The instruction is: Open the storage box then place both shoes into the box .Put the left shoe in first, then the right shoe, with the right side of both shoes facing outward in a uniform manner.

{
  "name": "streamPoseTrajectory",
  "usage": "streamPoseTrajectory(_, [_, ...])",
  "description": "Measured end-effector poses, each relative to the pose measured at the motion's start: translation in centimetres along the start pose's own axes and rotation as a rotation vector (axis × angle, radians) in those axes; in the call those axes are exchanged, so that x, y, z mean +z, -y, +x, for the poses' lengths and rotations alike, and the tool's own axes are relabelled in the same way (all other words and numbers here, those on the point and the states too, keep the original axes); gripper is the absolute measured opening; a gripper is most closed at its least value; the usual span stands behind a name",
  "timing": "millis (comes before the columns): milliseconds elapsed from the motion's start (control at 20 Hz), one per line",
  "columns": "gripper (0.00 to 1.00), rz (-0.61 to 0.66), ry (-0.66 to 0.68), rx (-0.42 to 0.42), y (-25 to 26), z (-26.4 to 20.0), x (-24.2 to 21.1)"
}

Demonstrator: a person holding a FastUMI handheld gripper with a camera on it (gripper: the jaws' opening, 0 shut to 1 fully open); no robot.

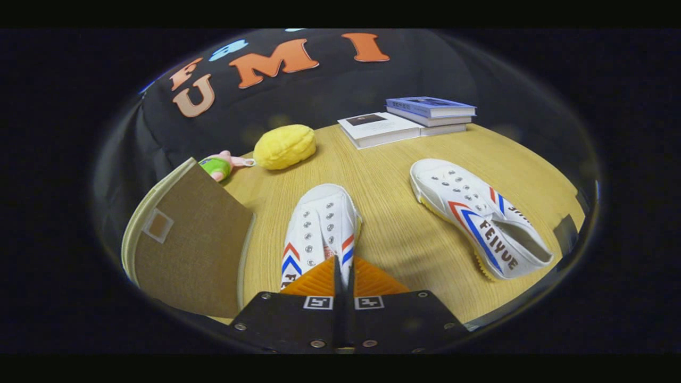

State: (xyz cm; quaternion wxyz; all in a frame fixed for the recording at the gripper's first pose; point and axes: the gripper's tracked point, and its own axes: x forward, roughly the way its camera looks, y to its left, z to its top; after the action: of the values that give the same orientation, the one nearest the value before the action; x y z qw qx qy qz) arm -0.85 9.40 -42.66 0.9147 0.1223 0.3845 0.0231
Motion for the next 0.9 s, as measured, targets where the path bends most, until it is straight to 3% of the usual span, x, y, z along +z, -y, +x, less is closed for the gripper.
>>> streamPoseTrajectory(350, [0.00, 0.028, 0.090, 0.008, -2.1, -4.3, 5.6])
streamPoseTrajectory(650, [0.00, -0.011, 0.181, 0.058, -7.5, -9.1, 11.6])
streamPoseTrajectory(900, [0.00, 0.003, 0.212, 0.173, -14.5, -10.8, 13.3])
